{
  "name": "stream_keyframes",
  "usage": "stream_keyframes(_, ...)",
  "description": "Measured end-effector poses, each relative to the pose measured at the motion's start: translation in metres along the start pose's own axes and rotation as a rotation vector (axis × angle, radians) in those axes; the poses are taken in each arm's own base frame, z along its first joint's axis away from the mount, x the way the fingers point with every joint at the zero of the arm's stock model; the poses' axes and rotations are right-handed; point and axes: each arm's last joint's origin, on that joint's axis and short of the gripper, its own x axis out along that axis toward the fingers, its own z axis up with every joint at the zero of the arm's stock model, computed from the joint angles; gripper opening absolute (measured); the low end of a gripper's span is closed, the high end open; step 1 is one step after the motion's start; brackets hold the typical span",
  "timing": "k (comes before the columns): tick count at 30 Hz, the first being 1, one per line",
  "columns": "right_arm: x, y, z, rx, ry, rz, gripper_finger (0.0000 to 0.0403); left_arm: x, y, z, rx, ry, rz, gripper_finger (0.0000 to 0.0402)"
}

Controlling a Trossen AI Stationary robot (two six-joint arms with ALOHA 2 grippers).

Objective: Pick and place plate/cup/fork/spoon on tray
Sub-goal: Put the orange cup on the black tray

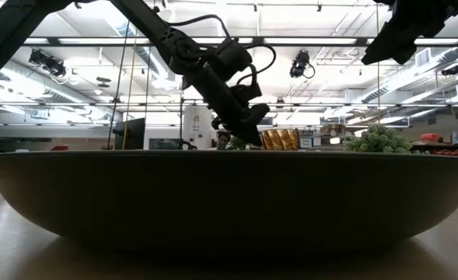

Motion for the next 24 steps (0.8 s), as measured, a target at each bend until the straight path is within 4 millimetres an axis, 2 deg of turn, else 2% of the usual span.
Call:
stream_keyframes(8, 0.000, 0.000, 0.001, 0.003, -0.005, 0.003, 0.0116, 0.003, -0.003, 0.007, -0.015, -0.097, -0.075, 0.0014)
stream_keyframes(11, 0.000, 0.001, 0.001, 0.007, -0.011, 0.009, 0.0116, 0.008, -0.003, 0.005, -0.006, -0.101, -0.134, 0.0010)
stream_keyframes(18, 0.000, 0.001, 0.002, 0.009, -0.011, 0.021, 0.0116, 0.013, 0.008, -0.003, -0.050, -0.032, -0.115, 0.0011)
stream_keyframes(24, 0.000, 0.002, 0.003, 0.007, -0.022, 0.022, 0.0116, 0.011, -0.004, 0.003, -0.042, -0.102, -0.153, 0.0011)
